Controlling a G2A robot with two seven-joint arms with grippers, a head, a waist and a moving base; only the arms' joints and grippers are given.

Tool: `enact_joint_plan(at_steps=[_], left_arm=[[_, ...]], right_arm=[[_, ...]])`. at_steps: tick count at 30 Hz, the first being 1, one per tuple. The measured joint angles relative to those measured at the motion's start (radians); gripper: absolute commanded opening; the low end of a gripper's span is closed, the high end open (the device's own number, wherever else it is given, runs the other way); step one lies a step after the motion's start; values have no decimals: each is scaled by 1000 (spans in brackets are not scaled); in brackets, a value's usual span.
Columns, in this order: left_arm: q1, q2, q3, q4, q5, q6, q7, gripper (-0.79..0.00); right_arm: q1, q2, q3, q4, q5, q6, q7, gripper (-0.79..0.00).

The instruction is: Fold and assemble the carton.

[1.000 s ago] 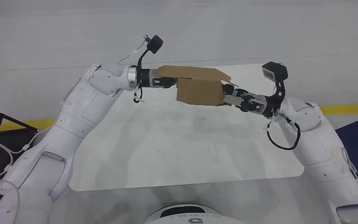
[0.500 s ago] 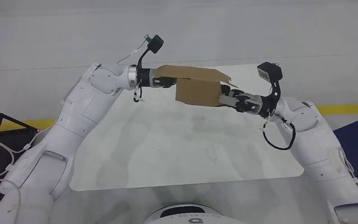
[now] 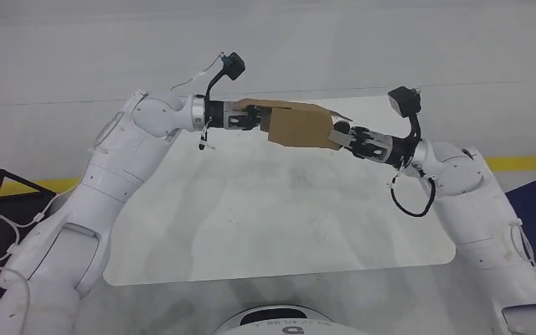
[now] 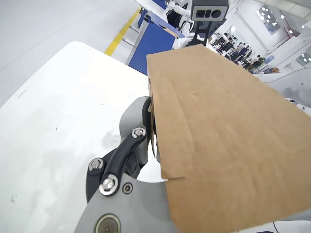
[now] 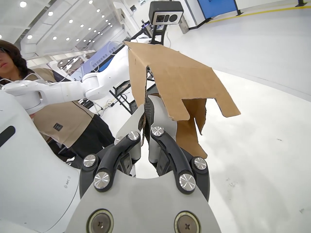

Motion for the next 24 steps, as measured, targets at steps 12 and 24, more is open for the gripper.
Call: enact_joint_plan(at_steps=[12,24], left_arm=[[-2,3,-11,-7,149,19,26,-785],[-6,11,-34,-11,208,-32,28,-785]], right_arm=[[-20,-1,4,-31,-18,42,-11,-603],[-5,2,62,-18,-13,42,-49,-453]])
